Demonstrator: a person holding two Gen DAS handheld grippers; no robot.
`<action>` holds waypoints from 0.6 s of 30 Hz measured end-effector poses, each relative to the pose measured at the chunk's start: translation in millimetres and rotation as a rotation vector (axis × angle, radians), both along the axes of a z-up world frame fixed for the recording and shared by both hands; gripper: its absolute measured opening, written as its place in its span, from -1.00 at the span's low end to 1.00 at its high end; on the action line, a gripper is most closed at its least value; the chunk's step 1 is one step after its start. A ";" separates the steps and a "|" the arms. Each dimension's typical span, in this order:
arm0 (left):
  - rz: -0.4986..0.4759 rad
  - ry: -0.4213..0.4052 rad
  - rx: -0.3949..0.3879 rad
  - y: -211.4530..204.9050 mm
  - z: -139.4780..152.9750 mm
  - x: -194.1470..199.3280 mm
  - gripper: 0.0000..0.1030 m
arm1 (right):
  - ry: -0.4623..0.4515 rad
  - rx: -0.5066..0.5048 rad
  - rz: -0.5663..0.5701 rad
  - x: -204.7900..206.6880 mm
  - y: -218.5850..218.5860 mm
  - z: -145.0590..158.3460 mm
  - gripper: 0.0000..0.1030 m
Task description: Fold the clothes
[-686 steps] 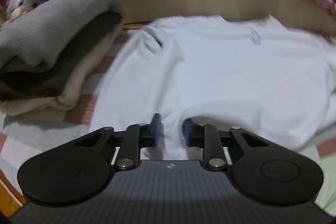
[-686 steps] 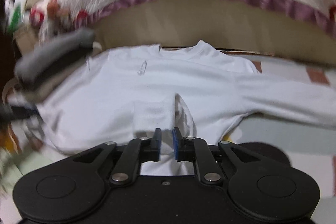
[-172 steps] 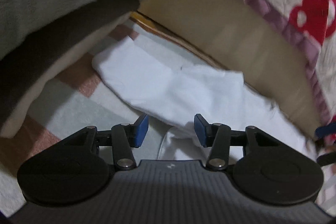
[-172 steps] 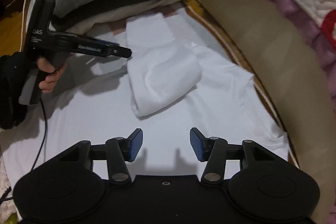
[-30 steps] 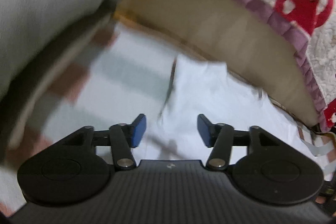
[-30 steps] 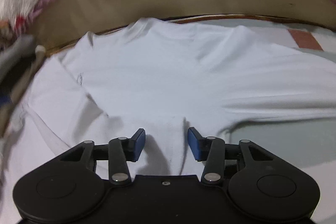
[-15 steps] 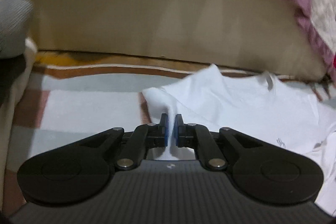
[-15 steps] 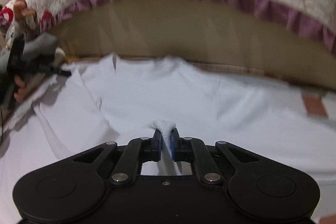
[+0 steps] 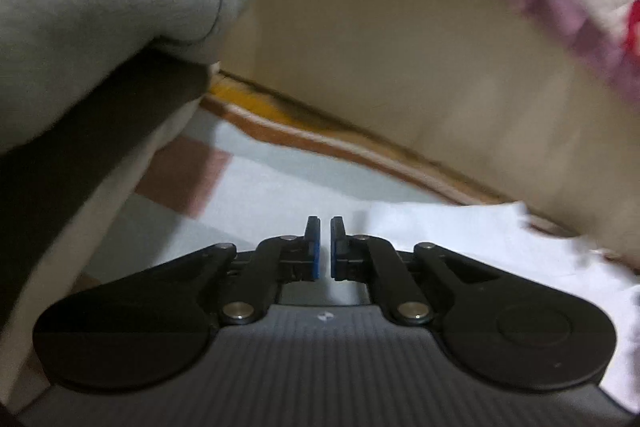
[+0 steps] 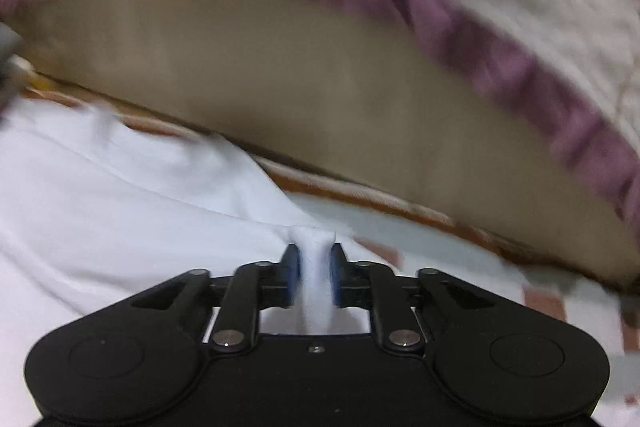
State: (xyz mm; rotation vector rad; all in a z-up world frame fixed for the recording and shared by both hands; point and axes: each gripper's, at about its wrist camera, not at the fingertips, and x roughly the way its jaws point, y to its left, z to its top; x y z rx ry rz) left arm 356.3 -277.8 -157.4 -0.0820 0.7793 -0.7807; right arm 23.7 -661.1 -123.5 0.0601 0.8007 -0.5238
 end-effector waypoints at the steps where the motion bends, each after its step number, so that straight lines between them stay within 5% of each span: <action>1: -0.029 -0.014 -0.020 3.9 7.5 -8.8 -0.87 | 0.009 -0.019 -0.049 -0.7 -2.5 -4.5 -0.55; 4: -0.183 -0.100 0.030 12.0 27.8 -50.1 -0.29 | -0.079 0.052 -0.072 -22.5 0.0 -3.5 -0.47; 5: -0.226 -0.110 0.052 15.3 28.7 -62.9 0.06 | -0.078 0.059 -0.040 -22.7 6.4 -4.0 -0.47; 11: -0.405 -0.237 0.279 29.1 9.5 -130.3 0.20 | -0.068 0.103 0.156 -23.7 45.1 -7.6 -0.33; 12: -0.405 -0.265 0.325 25.2 1.3 -134.7 0.20 | -0.066 0.110 0.188 -23.9 51.5 -8.2 -0.31; 13: -0.377 -0.290 0.356 22.1 -5.4 -135.6 -0.02 | -0.057 0.112 0.209 -23.3 58.1 -9.7 -0.30; 14: -0.333 -0.294 0.363 21.0 -8.0 -134.3 -0.92 | -0.049 0.110 0.221 -21.3 64.3 -11.0 -0.30; 18: -0.196 -0.191 0.282 31.0 -16.2 -118.9 -0.88 | -0.037 0.127 0.224 -18.8 74.7 -18.1 -0.30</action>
